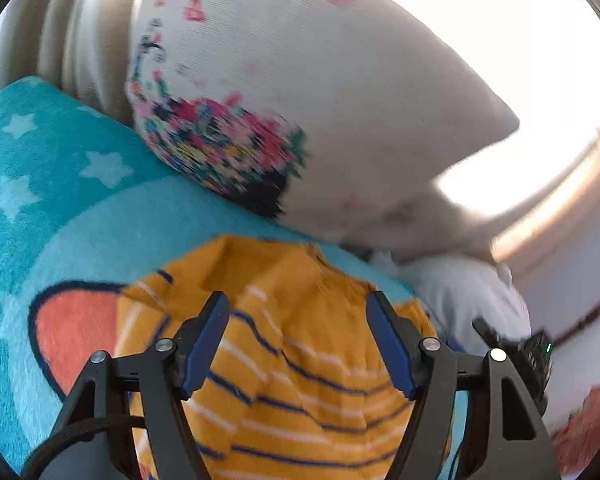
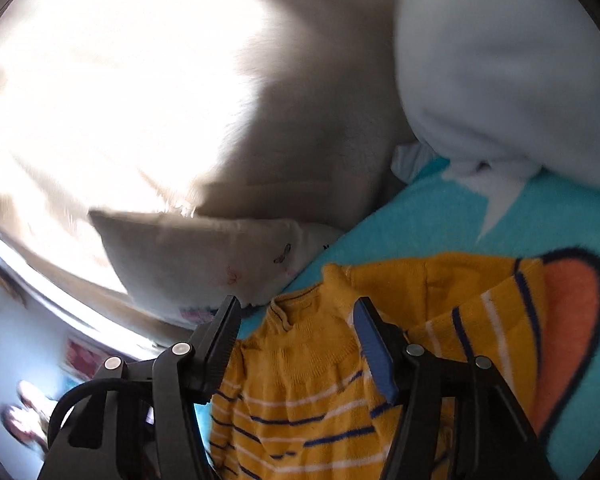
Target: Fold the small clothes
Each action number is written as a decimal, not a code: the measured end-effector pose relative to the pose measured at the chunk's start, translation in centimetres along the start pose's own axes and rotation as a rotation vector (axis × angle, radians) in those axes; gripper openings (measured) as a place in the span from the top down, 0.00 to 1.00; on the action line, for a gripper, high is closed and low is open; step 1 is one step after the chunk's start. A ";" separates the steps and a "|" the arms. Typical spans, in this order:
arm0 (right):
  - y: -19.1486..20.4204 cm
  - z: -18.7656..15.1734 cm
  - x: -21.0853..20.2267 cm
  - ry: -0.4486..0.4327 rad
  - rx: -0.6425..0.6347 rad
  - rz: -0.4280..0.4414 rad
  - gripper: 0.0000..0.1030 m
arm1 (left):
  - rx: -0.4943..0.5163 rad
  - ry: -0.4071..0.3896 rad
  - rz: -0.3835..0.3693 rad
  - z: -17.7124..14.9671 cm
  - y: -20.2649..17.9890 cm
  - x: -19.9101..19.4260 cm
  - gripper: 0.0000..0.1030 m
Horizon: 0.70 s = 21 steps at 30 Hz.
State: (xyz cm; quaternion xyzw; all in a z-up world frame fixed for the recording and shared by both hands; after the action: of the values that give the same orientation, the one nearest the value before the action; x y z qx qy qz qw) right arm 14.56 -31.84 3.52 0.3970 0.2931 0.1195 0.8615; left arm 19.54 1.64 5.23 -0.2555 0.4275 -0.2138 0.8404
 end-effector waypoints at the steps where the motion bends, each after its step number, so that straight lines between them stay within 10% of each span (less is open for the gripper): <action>1: 0.9 -0.6 0.2 0.023 -0.059 -0.007 0.39 | 0.021 0.013 -0.013 -0.5 -0.4 0.1 0.32; 7: 3.1 -4.5 5.3 0.243 -0.248 -0.020 0.41 | 0.128 0.152 -0.085 -2.6 -2.7 4.1 0.32; 15: -1.6 -2.3 6.0 0.171 -0.338 -0.334 0.44 | 0.172 0.017 0.360 0.4 3.2 6.5 0.32; 21: -5.3 0.1 4.5 0.126 -0.184 -0.333 0.49 | -0.008 0.029 0.279 1.7 6.5 5.7 0.32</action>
State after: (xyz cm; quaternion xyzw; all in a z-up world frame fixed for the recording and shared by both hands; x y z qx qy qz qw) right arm 18.06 -33.38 -2.25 0.2541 0.3960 0.0264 0.8820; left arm 24.98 3.84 -1.40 -0.1937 0.4716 -0.0971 0.8548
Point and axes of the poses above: each gripper's, at about its wrist camera, not at the fingertips, and x roughly the way its jaws point, y to its left, z to its top, the point moved 5 cm from there along x, roughly the way its jaws point, and after that the axes turned 4 degrees about -x, right-handed, at the moved point
